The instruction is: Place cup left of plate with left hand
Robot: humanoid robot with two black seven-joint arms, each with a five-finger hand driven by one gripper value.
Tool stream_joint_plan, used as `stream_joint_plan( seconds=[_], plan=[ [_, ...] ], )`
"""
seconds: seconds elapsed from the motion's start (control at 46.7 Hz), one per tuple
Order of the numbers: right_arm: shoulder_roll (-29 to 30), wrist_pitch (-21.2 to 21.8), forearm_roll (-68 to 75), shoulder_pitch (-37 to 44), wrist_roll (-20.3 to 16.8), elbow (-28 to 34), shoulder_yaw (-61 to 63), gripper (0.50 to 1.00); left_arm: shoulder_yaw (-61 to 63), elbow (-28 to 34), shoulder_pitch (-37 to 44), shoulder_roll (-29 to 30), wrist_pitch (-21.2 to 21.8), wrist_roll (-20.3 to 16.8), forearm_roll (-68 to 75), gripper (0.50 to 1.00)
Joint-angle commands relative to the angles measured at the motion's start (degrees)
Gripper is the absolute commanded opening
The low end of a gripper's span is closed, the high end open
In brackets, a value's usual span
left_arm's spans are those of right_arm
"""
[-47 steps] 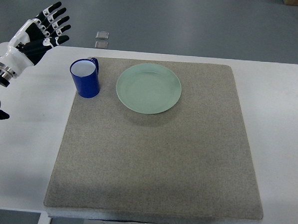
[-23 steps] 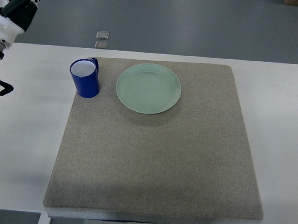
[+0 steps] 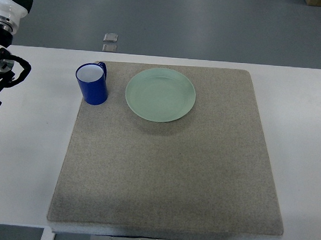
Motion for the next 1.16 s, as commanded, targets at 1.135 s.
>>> stream_joint_plan(
  seconds=[1.135],
  plan=[
    [0.0, 0.7, -0.5, -0.2, 0.0, 0.7, -0.1, 0.932, 0.6, 4.6, 0.3, -5.9, 1.2, 2.6, -3.5, 0.999]
  ],
)
